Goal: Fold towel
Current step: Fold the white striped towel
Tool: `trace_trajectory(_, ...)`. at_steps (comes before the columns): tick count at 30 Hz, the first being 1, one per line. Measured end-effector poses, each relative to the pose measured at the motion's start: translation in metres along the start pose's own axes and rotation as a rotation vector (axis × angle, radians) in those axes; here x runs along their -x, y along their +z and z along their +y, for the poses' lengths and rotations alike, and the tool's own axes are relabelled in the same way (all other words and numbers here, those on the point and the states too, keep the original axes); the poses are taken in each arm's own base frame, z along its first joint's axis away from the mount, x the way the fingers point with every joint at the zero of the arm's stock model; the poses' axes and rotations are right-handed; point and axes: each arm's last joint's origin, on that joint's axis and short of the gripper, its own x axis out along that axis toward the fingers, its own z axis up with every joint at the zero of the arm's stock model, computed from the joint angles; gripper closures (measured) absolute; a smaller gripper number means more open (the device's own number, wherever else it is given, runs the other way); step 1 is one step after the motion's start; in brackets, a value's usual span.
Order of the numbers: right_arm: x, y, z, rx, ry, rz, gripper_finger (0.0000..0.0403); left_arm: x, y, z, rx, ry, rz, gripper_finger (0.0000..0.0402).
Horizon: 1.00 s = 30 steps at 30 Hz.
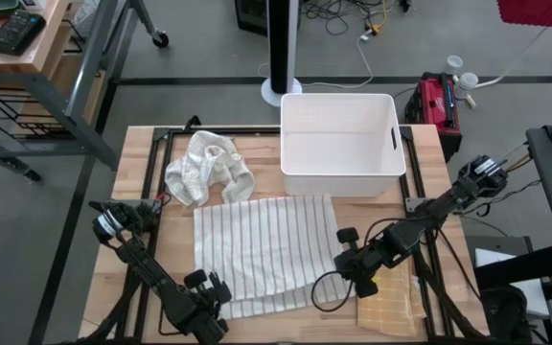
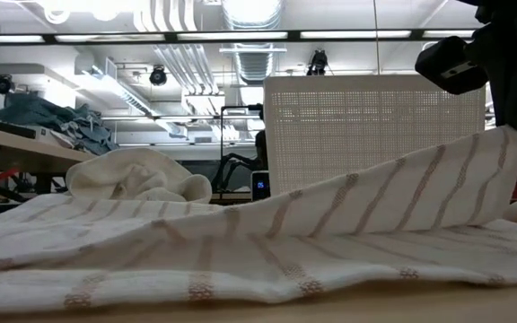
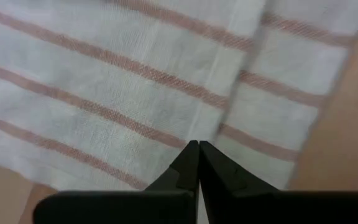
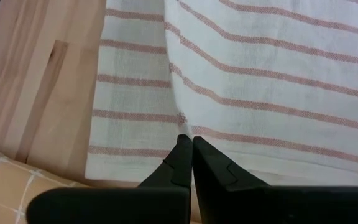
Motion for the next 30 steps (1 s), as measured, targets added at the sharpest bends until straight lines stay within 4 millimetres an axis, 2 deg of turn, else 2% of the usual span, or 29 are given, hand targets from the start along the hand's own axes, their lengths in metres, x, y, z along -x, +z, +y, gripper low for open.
trace_trajectory(6,0.0,0.0,-0.002,0.003,-0.004,0.001,0.0403,0.033,0.007,-0.001,-0.025,0.08,-0.01,0.0401)
trace_trajectory(10,0.0,0.001,-0.003,0.0,-0.006,0.001,0.0403,0.042,0.009,-0.01,-0.13,0.011,-0.032,0.0395)
trace_trajectory(17,0.0,0.001,-0.003,0.0,-0.005,0.001,0.0403,0.027,0.004,-0.002,-0.143,0.052,0.019,0.0334)
trace_trajectory(23,0.0,0.001,-0.003,0.0,-0.005,0.001,0.0403,0.006,0.0,0.001,-0.143,0.03,0.015,0.0274)
trace_trajectory(30,0.0,0.001,-0.003,0.0,-0.005,0.0,0.0403,-0.012,-0.006,0.001,-0.095,-0.055,0.07,0.0257)
